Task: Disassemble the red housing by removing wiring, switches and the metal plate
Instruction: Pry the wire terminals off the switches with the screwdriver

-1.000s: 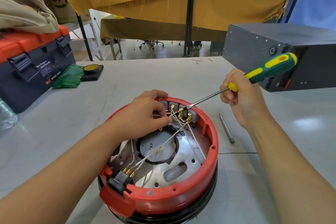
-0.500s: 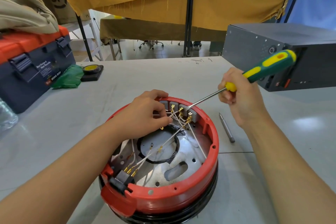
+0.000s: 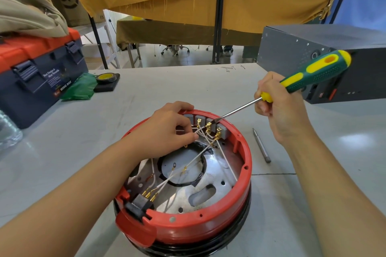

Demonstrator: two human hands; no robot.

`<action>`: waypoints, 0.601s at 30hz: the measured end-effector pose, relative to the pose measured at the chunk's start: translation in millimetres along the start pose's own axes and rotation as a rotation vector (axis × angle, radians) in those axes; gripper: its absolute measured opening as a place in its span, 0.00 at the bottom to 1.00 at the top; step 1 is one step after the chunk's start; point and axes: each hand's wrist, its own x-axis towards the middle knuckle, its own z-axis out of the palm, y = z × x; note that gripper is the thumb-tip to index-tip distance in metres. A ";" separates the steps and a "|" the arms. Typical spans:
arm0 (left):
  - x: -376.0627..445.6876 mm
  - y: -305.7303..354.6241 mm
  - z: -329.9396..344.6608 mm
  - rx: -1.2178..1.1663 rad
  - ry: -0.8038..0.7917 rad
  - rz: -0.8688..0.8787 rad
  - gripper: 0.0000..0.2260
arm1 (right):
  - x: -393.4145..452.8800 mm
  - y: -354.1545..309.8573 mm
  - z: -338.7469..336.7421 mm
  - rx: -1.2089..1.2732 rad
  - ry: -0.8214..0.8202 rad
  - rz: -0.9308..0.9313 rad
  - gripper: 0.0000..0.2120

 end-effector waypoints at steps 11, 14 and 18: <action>1.7 -2.4 1.4 0.014 0.008 -0.006 0.09 | -1.4 21.4 6.0 0.081 -0.058 0.199 0.09; 1.4 -2.6 1.4 0.003 0.008 -0.007 0.09 | -4.1 22.3 21.3 0.003 -0.136 0.168 0.10; 0.9 -1.9 0.7 0.000 0.008 -0.005 0.09 | -1.8 12.6 9.8 0.089 -0.037 0.143 0.12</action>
